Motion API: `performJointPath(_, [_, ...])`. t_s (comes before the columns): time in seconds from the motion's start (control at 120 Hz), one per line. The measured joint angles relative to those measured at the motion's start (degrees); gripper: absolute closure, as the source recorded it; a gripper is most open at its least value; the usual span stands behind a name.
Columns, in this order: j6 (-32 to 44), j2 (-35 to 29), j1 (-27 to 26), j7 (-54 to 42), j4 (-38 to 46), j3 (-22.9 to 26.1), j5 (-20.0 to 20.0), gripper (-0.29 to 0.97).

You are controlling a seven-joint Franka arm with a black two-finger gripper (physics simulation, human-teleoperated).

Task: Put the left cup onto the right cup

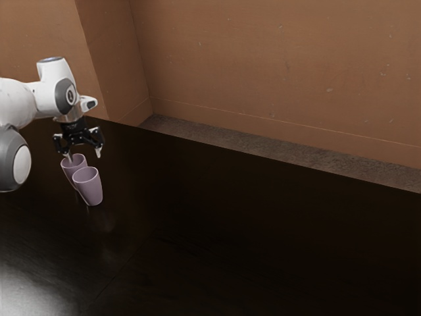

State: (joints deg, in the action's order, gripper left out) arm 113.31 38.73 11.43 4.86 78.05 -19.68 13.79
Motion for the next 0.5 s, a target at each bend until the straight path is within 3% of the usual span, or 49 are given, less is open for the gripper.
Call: performJointPath(0.5, [0.7,1.7,-0.1,0.7,-0.7,0.1,0.0,0.08])
